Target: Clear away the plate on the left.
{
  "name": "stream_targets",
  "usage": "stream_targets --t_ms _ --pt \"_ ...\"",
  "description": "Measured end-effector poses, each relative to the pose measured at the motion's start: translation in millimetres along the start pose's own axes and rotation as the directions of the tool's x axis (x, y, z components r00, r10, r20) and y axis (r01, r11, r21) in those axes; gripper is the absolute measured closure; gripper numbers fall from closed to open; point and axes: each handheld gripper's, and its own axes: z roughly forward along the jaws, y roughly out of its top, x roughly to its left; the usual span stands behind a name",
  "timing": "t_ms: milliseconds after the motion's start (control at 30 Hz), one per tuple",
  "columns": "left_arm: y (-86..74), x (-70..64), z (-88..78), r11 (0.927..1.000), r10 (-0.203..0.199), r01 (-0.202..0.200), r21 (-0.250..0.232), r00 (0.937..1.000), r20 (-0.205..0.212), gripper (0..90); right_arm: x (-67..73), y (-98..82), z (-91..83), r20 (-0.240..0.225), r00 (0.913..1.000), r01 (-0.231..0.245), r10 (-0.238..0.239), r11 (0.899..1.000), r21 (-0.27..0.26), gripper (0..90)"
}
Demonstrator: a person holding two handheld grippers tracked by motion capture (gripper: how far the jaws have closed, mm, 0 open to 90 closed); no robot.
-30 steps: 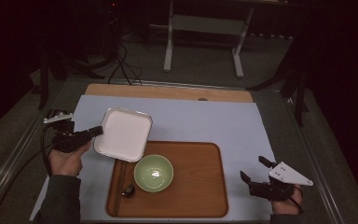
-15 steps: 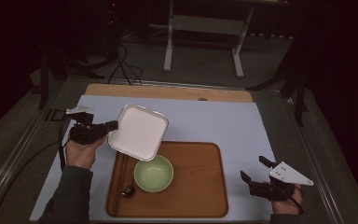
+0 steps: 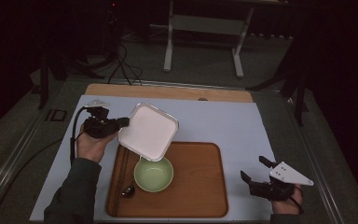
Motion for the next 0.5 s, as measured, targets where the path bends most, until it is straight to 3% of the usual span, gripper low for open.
stream_targets --t_ms 267,500 --pt "10.7 -10.0 11.5 0.9974 0.067 -0.068 0.024 0.9976 0.016 88.9 -0.2 0.0 -0.2 0.000 1.0000 -0.001 0.001 1.000 -0.001 14.1" --pt "18.2 -18.3 18.9 0.9946 0.101 -0.102 0.021 0.9940 0.043 88.9 0.1 0.1 -0.4 0.000 1.0000 -0.001 0.001 1.000 -0.001 14.1"
